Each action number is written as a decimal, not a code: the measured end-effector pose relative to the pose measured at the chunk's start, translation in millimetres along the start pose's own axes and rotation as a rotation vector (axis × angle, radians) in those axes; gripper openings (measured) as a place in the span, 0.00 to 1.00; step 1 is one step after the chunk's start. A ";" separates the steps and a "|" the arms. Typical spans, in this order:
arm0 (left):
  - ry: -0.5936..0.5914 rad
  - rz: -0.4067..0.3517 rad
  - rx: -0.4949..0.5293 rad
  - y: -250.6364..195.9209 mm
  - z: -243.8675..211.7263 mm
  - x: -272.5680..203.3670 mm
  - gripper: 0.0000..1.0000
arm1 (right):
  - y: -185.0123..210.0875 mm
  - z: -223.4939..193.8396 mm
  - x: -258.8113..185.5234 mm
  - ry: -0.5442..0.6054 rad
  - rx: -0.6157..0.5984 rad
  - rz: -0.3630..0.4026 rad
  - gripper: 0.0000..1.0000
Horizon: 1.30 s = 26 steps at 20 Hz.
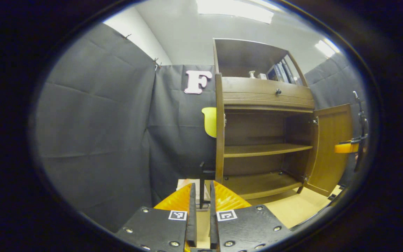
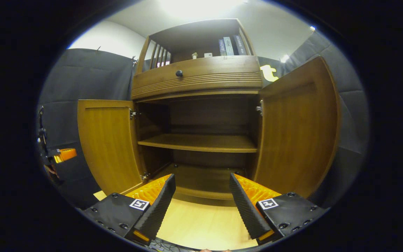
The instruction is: Open the right door of the double-door shoe cabinet with the right hand, and open the left door with the left hand.
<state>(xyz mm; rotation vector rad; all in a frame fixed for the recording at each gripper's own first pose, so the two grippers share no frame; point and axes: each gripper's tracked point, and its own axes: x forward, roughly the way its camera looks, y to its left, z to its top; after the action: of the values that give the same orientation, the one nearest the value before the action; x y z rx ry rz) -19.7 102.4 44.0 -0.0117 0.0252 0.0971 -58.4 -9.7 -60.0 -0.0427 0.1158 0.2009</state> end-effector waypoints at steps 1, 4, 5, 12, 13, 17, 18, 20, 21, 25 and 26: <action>0.005 0.003 -0.001 -12.8 6.0 -10.0 0.17 | -8.6 0.4 -4.0 0.004 0.008 -0.015 0.93; -0.006 0.056 0.004 -53.1 20.9 -39.2 0.17 | -18.7 0.1 -16.7 -0.006 0.055 -0.003 0.94; -0.022 0.071 -0.017 -68.4 28.3 -45.3 0.17 | -25.1 -0.9 -21.5 -0.009 0.057 -0.008 0.93; -0.028 0.193 -0.094 -141.1 19.2 -29.8 0.92 | -65.2 0.1 -52.7 -0.069 0.059 -0.012 0.92; -0.030 0.204 -0.119 -146.5 21.2 -33.3 0.93 | -68.3 -2.2 -53.8 -0.061 0.063 -0.007 0.92; -0.007 0.161 -0.147 -154.8 35.3 -50.8 0.93 | -69.9 -2.7 -53.0 -0.039 0.078 0.005 0.92; 0.001 0.162 -0.135 -149.6 39.0 -57.6 0.93 | -69.3 -0.5 -52.7 -0.040 0.070 -0.003 0.92; -0.004 0.155 -0.093 -142.1 49.3 -70.5 0.93 | -63.8 5.8 -50.8 -0.046 0.051 -0.024 0.92; -0.006 0.152 -0.071 -138.1 53.2 -77.3 0.93 | -56.9 7.4 -48.4 -0.041 0.055 -0.026 0.92; -0.007 0.126 -0.024 -125.7 57.6 -98.9 0.93 | -17.9 8.7 -42.7 -0.006 0.086 0.006 0.97; -0.005 0.120 -0.027 -120.8 55.4 -103.8 0.93 | -9.5 9.2 -41.0 -0.002 0.079 0.010 0.98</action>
<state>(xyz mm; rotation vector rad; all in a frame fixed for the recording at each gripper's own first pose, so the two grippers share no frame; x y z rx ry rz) -110.0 -27.1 103.3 -0.0365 0.0197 0.2179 -95.3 -26.6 -45.7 0.0370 0.1223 0.2059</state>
